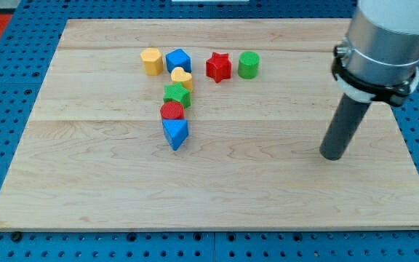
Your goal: Push the yellow heart into yellow hexagon
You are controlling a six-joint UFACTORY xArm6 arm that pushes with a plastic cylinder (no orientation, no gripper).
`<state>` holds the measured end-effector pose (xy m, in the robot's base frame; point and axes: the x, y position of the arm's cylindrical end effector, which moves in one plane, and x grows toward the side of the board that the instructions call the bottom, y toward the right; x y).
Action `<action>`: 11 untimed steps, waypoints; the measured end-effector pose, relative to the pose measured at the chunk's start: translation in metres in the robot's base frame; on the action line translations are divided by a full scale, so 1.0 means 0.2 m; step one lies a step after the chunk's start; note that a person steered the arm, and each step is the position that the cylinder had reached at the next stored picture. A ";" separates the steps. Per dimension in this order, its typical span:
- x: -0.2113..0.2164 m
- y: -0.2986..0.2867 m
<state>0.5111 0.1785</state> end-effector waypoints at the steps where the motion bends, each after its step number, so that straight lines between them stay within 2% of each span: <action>1: -0.06 0.00; 2: -0.25 -0.04; 5: -0.60 -0.66; 8: -0.73 -1.43; 9: -0.82 -1.59; 11: -1.03 -1.67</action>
